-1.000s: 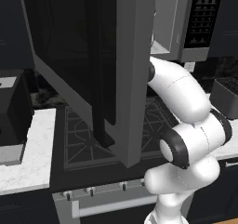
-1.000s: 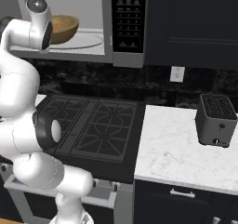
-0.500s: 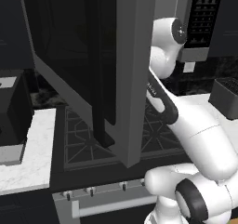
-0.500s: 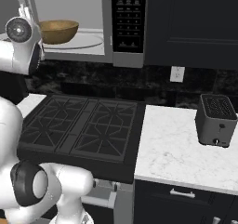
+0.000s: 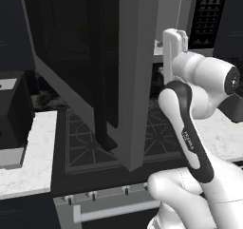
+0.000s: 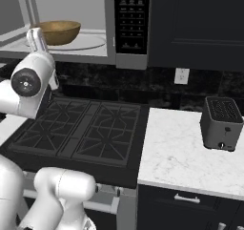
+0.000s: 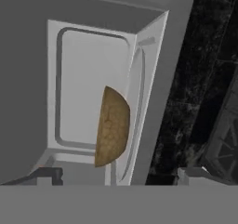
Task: Open the microwave, place the bowl with waffle inside the microwave, then close the microwave door and turn it on.
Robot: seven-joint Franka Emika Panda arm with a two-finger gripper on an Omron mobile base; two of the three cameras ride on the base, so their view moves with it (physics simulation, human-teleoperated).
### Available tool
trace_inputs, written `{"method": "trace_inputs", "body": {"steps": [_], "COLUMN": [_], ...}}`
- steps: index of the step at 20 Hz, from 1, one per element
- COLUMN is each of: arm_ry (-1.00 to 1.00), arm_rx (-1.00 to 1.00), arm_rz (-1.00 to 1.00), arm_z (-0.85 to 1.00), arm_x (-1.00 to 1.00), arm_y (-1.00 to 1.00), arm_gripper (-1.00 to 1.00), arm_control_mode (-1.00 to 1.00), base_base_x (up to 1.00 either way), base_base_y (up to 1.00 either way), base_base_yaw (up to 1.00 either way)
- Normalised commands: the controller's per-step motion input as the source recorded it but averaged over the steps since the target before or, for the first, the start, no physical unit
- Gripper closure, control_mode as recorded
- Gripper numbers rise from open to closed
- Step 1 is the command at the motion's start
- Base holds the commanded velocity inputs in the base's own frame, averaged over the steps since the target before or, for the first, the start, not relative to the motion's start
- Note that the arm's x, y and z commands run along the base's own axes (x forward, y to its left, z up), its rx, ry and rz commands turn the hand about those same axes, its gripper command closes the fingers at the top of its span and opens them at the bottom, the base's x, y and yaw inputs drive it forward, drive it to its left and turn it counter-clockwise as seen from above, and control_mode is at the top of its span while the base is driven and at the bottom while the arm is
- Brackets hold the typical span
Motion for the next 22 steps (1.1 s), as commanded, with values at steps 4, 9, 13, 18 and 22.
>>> {"method": "trace_inputs", "body": {"steps": [4, 9, 13, 18, 22], "arm_ry": [0.10, 0.22, 0.20, 0.22, 0.13], "arm_rx": [-0.13, -0.19, -0.32, -0.43, -0.44], "arm_rz": [0.00, 0.00, 0.00, 0.08, 0.10], "arm_z": [-0.01, -0.01, -0.34, -0.98, -0.97], "arm_x": [-1.00, -1.00, -1.00, -1.00, -1.00], "arm_y": [-0.61, -0.40, -0.08, 0.04, 0.45], "arm_gripper": [-1.00, -1.00, -1.00, -1.00, -1.00], "arm_control_mode": [-1.00, -1.00, -1.00, -1.00, -1.00], "base_base_x": [0.00, 0.00, 0.00, 0.00, 0.00], "base_base_y": [0.00, 0.00, 0.00, 0.00, 0.00], "base_base_yaw": [0.00, 0.00, 0.00, 0.00, 0.00]}}
